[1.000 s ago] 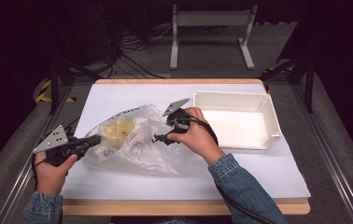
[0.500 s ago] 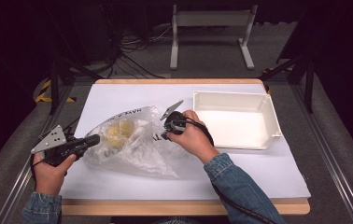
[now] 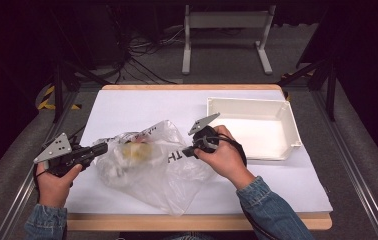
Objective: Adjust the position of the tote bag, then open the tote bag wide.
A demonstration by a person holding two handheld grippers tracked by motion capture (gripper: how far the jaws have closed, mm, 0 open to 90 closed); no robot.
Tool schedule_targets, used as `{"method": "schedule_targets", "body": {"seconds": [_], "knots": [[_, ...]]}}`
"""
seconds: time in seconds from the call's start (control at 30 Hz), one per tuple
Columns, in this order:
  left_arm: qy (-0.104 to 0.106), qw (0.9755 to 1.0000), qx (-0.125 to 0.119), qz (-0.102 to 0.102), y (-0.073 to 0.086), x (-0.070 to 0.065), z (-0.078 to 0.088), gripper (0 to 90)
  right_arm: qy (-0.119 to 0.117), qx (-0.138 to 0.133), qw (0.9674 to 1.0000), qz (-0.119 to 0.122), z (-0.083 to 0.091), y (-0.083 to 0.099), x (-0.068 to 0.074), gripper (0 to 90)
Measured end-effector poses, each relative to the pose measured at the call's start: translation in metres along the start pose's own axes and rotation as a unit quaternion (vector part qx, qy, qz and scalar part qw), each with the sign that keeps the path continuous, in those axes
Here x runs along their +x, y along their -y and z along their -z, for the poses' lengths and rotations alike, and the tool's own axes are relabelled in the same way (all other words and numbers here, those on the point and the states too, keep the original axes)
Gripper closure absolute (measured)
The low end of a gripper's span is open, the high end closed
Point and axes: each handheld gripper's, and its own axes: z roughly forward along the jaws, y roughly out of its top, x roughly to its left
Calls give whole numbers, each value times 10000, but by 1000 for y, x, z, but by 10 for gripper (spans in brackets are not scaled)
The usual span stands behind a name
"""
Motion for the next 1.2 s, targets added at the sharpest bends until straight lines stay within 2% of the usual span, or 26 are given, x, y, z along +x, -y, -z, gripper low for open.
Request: {"method": "schedule_targets", "body": {"seconds": [0.07,0.13,0.2,0.23,0.27,0.37,0.4,0.43,0.47,0.53,0.57,0.6,0.67,0.73,0.8,0.83,0.9,0.93,0.97,1.0,1.07,1.1,1.13,1.2], "knots": [[37,10000,18,-13,0,0,-2,868,-20,-45,10000,-73,10,5,7,891],[130,9999,65,-44,-1,-1,-4,860,6,-116,9998,-133,14,7,9,891],[395,9990,162,-100,-3,-3,-6,775,86,-218,9995,-195,17,8,7,890],[395,9990,162,-100,-3,-3,-6,712,86,-218,9995,-195,17,8,7,890],[595,9979,186,-156,-6,-6,-8,712,127,-273,9992,-252,18,8,6,890],[854,9961,189,-115,-11,-12,-11,503,211,-483,9979,-385,20,6,1,890],[806,9962,317,-89,-14,-17,-17,321,262,-639,9966,-445,21,5,-2,890],[806,9962,317,-89,-14,-17,-17,257,262,-639,9966,-445,21,5,-2,890],[779,9959,444,-133,-15,-20,-21,257,285,-682,9961,-484,22,4,-3,890],[870,9933,729,-203,-15,-27,-29,182,326,-783,9950,-531,22,3,-5,890],[855,9929,795,-227,-15,-29,-31,148,334,-813,9946,-544,22,3,-6,890],[727,9933,860,-257,-15,-31,-33,117,339,-833,9944,-547,22,3,-6,889],[292,9951,904,-289,-16,-31,-34,62,343,-865,9942,-545,22,3,-6,889],[19,9963,850,-93,-13,-24,-31,50,346,-896,9939,-540,22,3,-6,889],[-222,9954,932,3,-8,-17,-29,35,361,-941,9935,-524,24,3,-5,889],[-263,9948,982,43,-6,-15,-30,38,363,-960,9933,-523,24,3,-5,889],[-395,9906,1309,87,2,-10,-34,82,362,-1001,9930,-515,26,3,-6,888],[-389,9890,1427,74,5,-9,-36,132,373,-1029,9927,-514,26,2,-6,889],[-389,9890,1427,74,5,-9,-36,227,372,-1060,9923,-515,27,2,-5,889],[-319,9876,1535,87,7,-7,-37,227,372,-1060,9923,-515,27,2,-5,889],[-312,9852,1684,20,9,-4,-37,509,361,-1103,9920,-493,27,1,-5,889],[-250,9855,1676,-4,10,-2,-36,607,362,-1119,9919,-481,27,1,-4,889],[-220,9867,1612,41,10,-1,-33,785,354,-1139,9917,-471,28,0,-4,888],[-227,9890,1454,105,8,1,-29,894,345,-1173,9914,-468,28,-1,-3,889]]}}
